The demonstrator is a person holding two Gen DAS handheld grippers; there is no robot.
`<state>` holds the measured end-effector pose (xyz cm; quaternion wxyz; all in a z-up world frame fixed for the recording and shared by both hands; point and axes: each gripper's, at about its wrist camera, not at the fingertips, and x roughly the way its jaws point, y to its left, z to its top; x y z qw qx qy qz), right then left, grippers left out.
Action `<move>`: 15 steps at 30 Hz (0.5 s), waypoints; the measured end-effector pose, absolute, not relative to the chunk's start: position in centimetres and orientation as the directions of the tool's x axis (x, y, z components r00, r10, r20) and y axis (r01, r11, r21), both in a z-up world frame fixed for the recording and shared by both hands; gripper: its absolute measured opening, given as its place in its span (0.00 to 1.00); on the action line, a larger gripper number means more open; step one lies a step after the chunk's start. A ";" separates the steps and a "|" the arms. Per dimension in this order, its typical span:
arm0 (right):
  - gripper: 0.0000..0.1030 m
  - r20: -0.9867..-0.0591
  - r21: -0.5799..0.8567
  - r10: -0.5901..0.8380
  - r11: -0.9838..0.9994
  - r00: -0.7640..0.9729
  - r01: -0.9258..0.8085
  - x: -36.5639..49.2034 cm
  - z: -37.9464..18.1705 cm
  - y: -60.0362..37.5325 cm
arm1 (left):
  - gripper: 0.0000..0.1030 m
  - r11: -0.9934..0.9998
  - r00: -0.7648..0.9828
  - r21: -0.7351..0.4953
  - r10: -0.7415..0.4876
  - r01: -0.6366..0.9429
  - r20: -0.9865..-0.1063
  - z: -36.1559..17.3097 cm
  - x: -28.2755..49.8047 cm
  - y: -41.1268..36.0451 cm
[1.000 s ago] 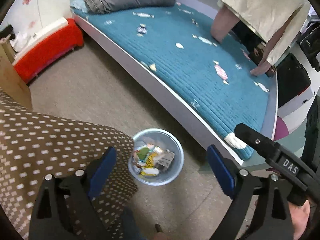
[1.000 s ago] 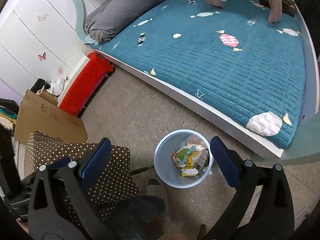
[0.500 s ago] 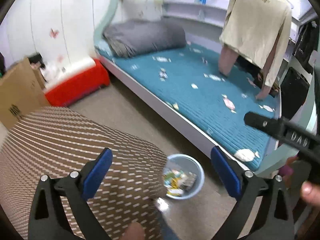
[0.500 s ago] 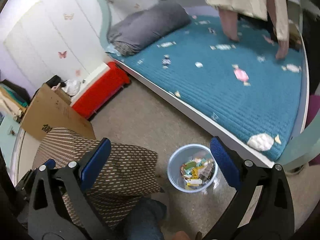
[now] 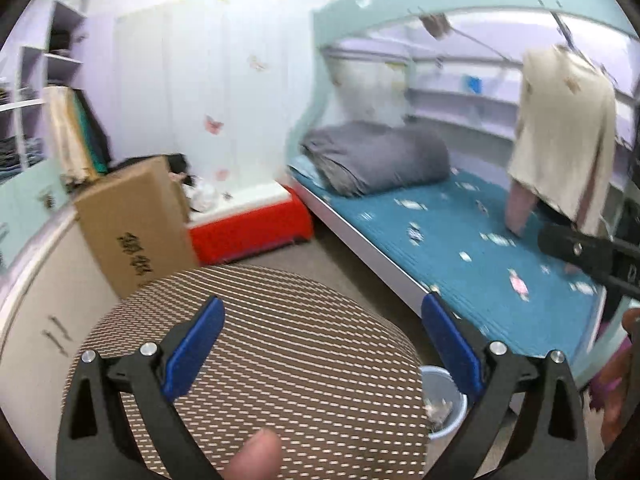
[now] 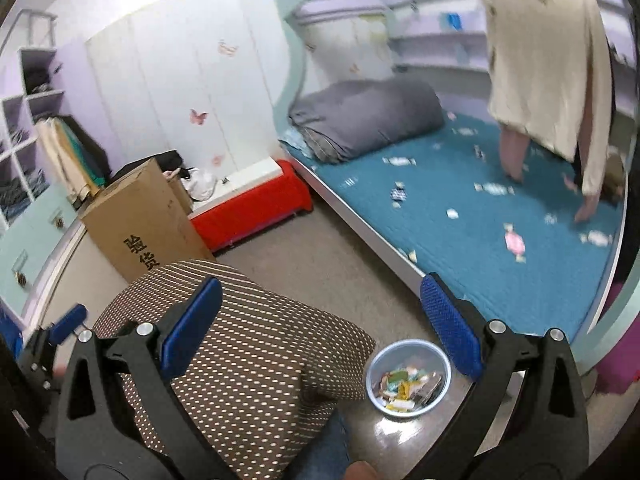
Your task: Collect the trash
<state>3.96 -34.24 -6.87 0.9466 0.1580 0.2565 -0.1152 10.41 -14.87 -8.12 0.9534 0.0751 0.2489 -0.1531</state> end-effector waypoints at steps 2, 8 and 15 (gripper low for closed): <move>0.94 -0.494 0.213 -0.148 0.935 0.857 0.285 3.6 -5.4 -32.6 | 0.94 0.956 0.859 0.060 -0.230 0.288 -0.458 -6.7 9.6 -13.1; 0.94 -0.410 0.125 -0.161 0.965 0.898 0.231 2.6 -1.9 -28.1 | 0.95 0.978 0.902 0.030 -0.177 0.205 -0.393 -3.9 7.2 -9.1; 0.94 -0.354 0.110 -0.145 0.975 0.924 0.195 1.4 0.1 -25.7 | 0.95 0.986 0.930 0.021 -0.146 0.163 -0.339 -2.0 5.2 -7.4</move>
